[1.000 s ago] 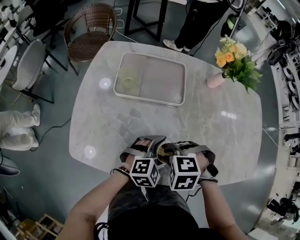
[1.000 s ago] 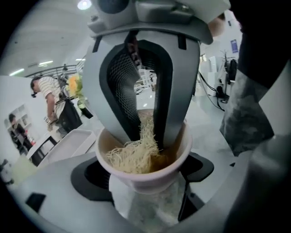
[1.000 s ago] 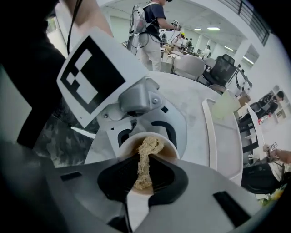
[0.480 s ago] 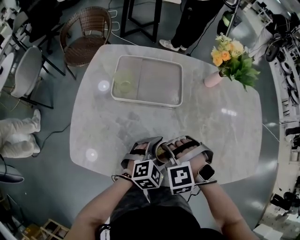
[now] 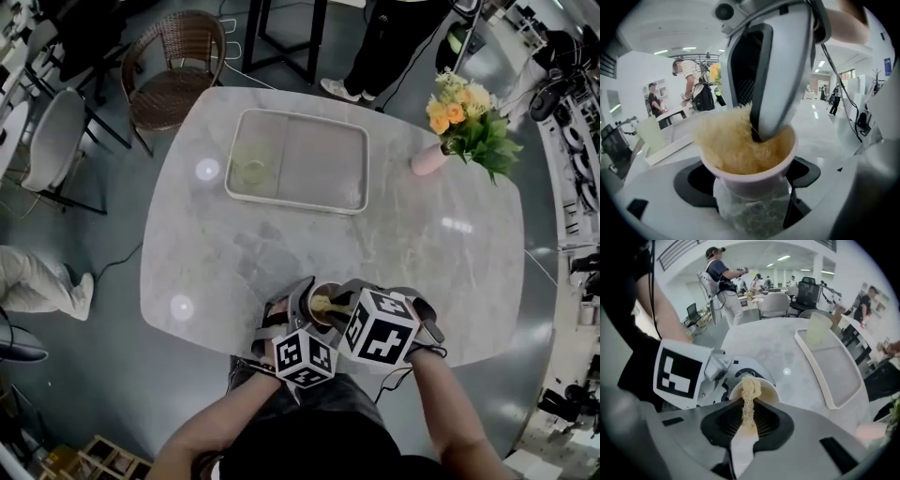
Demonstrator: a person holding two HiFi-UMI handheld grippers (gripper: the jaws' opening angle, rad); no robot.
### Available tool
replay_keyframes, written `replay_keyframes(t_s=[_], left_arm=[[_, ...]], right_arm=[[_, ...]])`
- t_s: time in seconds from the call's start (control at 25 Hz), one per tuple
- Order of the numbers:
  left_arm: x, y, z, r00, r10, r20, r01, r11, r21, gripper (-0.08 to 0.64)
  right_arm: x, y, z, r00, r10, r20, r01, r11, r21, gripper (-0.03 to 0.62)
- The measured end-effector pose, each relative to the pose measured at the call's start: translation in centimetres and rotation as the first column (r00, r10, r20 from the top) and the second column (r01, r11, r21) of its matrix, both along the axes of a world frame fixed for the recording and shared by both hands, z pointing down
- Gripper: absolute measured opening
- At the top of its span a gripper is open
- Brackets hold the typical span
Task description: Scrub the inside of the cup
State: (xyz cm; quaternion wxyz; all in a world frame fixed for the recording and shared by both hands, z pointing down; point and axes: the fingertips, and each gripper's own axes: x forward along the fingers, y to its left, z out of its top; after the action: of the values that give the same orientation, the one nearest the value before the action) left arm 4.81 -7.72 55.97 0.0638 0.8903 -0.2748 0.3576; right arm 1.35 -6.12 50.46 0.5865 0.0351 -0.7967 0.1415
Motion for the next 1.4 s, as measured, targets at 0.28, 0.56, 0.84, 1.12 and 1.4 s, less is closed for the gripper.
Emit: replay_keyframes(t_s=[0.28, 0.56, 0.84, 1.12, 1.4], left_arm=[[-0.5, 1.7, 0.1, 0.994, -0.089, 0.07, 0.091, 0.996, -0.022, 0.436], [-0.9, 4.9, 0.0, 0.994, 0.025, 0.106, -0.024, 1.0, -0.01, 0.434], [-1.7, 4.0, -0.2, 0.973, 0.211, 0.092, -0.214, 0.976, 0.025, 0.436], [0.1, 3.7, 0.8, 0.83, 0.533, 0.162, -0.545, 0.837, 0.039, 0.44], [0.0, 1.9, 0.4, 0.954, 0.261, 0.147, -0.272, 0.961, 0.056, 0.439]], right_arm=[[0.9, -0.4, -0.8, 0.993, 0.095, -0.063, -0.096, 0.995, -0.014, 0.06], [1.3, 0.3, 1.3, 0.978, -0.069, -0.195, 0.086, 0.993, 0.077, 0.06], [0.7, 2.3, 1.6, 0.871, -0.467, -0.155, 0.489, 0.854, 0.176, 0.06], [0.6, 1.9, 1.3, 0.815, -0.545, -0.199, 0.58, 0.767, 0.273, 0.06], [1.2, -0.4, 0.1, 0.987, -0.015, -0.16, 0.06, 0.958, 0.28, 0.06]])
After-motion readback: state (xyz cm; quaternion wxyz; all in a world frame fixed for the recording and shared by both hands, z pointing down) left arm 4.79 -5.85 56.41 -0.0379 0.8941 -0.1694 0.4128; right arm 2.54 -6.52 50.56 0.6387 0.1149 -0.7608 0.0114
